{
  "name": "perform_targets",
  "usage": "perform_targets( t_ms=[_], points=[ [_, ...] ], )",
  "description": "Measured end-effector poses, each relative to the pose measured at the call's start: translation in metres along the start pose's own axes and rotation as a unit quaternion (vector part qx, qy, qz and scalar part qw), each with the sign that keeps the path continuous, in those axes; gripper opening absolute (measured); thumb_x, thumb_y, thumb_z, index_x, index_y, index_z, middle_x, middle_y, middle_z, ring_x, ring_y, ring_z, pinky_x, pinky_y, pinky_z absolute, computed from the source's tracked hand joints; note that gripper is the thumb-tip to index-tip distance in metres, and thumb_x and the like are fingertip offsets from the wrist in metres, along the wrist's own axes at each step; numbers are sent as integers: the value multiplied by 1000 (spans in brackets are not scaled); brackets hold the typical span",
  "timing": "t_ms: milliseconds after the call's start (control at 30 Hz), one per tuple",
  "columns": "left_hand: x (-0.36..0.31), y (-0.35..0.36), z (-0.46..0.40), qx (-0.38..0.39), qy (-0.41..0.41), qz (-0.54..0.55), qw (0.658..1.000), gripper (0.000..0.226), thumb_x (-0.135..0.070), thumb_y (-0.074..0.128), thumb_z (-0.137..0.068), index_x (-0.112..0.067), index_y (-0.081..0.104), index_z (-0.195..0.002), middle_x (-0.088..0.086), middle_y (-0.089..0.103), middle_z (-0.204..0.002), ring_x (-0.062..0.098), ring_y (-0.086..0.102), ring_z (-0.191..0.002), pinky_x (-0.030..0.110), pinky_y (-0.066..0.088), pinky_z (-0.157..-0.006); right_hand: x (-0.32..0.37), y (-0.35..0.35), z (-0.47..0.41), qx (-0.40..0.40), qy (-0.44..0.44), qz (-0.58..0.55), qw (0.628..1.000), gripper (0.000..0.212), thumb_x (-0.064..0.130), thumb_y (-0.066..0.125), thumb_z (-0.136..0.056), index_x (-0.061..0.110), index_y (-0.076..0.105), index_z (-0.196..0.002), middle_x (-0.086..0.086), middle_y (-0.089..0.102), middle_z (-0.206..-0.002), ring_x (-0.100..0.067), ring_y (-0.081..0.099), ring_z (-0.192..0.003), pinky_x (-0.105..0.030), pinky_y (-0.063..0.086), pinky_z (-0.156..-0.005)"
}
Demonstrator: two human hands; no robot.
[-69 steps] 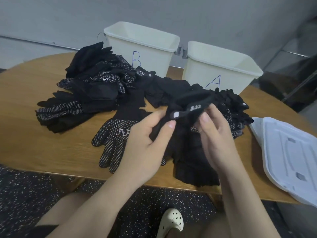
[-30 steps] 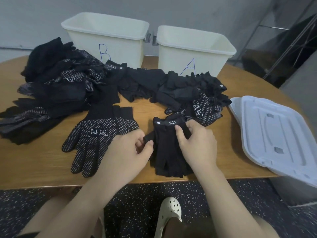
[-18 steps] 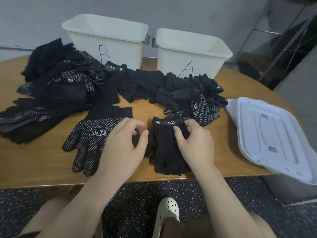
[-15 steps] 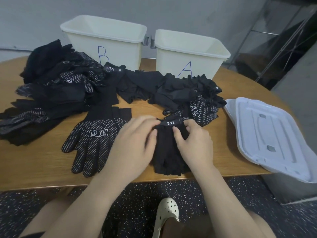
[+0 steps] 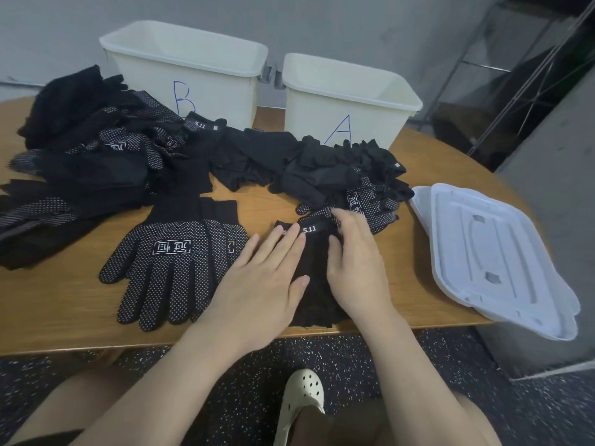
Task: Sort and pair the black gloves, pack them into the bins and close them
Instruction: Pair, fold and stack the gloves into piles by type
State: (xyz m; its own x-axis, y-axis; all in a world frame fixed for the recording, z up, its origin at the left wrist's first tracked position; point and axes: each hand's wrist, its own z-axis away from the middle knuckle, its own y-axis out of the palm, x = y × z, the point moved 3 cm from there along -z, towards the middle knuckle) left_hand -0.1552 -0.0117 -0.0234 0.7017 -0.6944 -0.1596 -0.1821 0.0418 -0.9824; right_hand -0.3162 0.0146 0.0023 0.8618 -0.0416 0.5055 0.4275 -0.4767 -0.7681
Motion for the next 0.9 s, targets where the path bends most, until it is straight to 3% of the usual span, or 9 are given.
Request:
perform_targets(
  t_ms=[67,133,267,333,600,900],
  points=[
    [-1,-1,0,9,-3,-2,1000,71,-59,-7,-100,-24,-17,-160,-8,-21,-169,9,-21,-156,41,-5,-130,6,2,4,52,-47,-27,997,53,-2,43,-103,10,40,-155,1,36,-162,-9,30,-150,-25,26,-123],
    [-2,-3,0,19,-6,-7,1000,75,-62,-6,-99,-23,-15,-162,-7,-22,-169,9,-23,-156,42,-5,-130,7,7,8,123,-61,-42,990,57,0,39,-106,13,32,-160,6,23,-169,-5,12,-157,-25,14,-128],
    [-2,-6,2,32,-20,-7,999,76,-63,-5,-98,-22,-20,-161,-7,-27,-167,8,-26,-154,42,-7,-129,-3,16,12,257,-45,36,965,60,43,22,-112,26,1,-165,16,-10,-170,2,-19,-153,-29,-7,-128],
    [-1,-6,7,37,-26,-6,999,75,-62,-8,-98,-22,-22,-160,-6,-28,-167,8,-25,-154,41,-7,-129,-6,18,12,284,-48,88,954,63,52,15,-109,30,-10,-163,19,-21,-167,2,-28,-150,-27,-15,-125],
    [-2,-6,10,23,-23,-12,999,69,-57,-9,-98,-22,-20,-157,-4,-25,-166,8,-19,-156,37,-11,-129,-5,17,12,283,-32,101,953,70,62,12,-105,29,-8,-164,19,-20,-167,-4,-26,-152,-27,-16,-123],
    [-7,-4,9,-7,0,38,999,66,-52,14,-109,-21,5,-166,-3,-4,-173,8,0,-159,30,-6,-128,-12,2,20,245,-53,115,961,64,51,20,-110,25,3,-165,14,-7,-171,-6,-19,-155,-26,-16,-123]
  ],
)
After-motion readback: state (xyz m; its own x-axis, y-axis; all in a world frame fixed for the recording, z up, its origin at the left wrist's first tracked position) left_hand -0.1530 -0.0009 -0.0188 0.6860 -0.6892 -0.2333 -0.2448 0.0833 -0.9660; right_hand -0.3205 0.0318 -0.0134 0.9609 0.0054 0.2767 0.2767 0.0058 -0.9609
